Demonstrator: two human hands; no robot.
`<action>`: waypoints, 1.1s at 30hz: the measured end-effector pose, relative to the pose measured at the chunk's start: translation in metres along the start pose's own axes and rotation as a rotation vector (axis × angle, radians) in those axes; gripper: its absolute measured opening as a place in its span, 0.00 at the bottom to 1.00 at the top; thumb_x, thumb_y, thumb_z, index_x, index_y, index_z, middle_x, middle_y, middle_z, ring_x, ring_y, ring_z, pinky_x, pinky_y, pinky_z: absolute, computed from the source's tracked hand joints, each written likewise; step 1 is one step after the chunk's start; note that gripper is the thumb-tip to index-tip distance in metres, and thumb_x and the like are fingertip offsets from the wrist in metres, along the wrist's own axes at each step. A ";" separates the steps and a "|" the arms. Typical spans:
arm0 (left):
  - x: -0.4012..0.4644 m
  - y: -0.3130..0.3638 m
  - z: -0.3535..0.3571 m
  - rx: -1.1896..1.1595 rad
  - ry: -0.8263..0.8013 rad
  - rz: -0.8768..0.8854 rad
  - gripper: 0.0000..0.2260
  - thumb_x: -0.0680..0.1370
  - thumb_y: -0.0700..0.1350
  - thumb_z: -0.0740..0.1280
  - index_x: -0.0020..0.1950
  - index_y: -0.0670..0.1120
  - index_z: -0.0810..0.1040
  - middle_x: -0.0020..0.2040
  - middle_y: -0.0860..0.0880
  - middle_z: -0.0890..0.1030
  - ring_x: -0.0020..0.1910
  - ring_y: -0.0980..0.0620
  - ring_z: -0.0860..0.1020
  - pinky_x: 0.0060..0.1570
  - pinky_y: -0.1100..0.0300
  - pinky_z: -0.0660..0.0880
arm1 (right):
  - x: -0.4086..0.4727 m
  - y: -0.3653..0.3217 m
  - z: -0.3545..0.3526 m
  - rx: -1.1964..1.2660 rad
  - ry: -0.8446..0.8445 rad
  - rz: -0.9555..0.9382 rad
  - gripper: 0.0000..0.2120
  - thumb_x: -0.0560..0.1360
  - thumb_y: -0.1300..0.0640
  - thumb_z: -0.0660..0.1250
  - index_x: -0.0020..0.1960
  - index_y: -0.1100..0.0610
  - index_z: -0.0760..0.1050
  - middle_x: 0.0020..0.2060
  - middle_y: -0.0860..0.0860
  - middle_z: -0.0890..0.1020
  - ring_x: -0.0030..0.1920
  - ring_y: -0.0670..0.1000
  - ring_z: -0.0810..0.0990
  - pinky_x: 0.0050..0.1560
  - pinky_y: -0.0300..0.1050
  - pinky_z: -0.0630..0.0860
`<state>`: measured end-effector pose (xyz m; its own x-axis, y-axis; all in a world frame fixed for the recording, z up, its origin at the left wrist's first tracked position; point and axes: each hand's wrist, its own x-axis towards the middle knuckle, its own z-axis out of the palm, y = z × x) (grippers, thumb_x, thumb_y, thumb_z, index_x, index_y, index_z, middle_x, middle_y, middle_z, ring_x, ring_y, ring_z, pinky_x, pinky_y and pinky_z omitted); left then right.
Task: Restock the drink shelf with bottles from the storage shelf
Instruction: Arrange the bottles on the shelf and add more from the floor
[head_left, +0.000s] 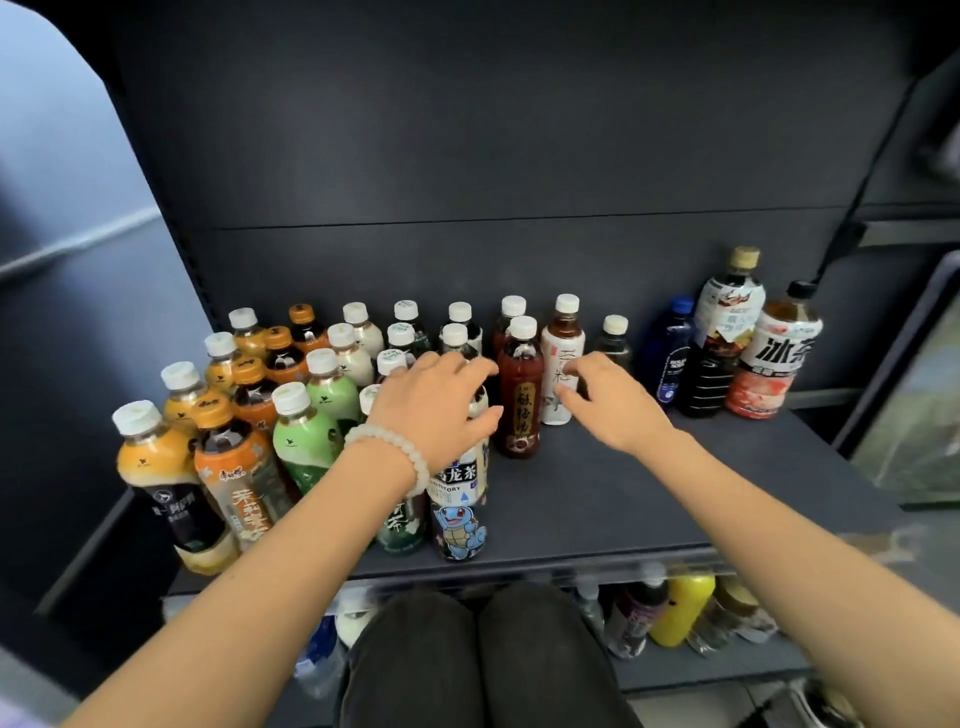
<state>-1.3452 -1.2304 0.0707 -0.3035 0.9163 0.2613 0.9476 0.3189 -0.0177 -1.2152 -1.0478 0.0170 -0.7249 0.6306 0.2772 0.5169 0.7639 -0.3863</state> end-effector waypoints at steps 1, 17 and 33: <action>-0.002 0.007 0.001 0.003 0.042 0.022 0.21 0.79 0.58 0.55 0.71 0.54 0.63 0.65 0.52 0.71 0.65 0.50 0.68 0.58 0.53 0.68 | -0.015 0.004 -0.001 -0.034 0.011 0.001 0.18 0.78 0.49 0.60 0.63 0.59 0.72 0.58 0.54 0.74 0.57 0.55 0.75 0.56 0.51 0.73; -0.058 0.200 0.093 -0.149 0.044 0.390 0.23 0.79 0.56 0.56 0.74 0.52 0.61 0.65 0.49 0.72 0.63 0.46 0.71 0.52 0.52 0.70 | -0.290 0.096 -0.036 -0.411 0.186 0.374 0.22 0.73 0.46 0.56 0.57 0.59 0.78 0.53 0.54 0.81 0.50 0.58 0.81 0.43 0.49 0.77; -0.157 0.431 0.196 -0.462 -0.417 0.584 0.19 0.79 0.54 0.58 0.69 0.50 0.66 0.65 0.46 0.72 0.65 0.44 0.69 0.58 0.49 0.68 | -0.524 0.183 0.013 -0.285 0.323 1.095 0.16 0.76 0.52 0.65 0.60 0.59 0.76 0.63 0.56 0.75 0.62 0.60 0.74 0.57 0.53 0.70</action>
<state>-0.9089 -1.1895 -0.1667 0.3208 0.9461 -0.0450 0.8812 -0.2807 0.3803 -0.7471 -1.2400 -0.2103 0.2968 0.9438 0.1456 0.9053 -0.2296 -0.3573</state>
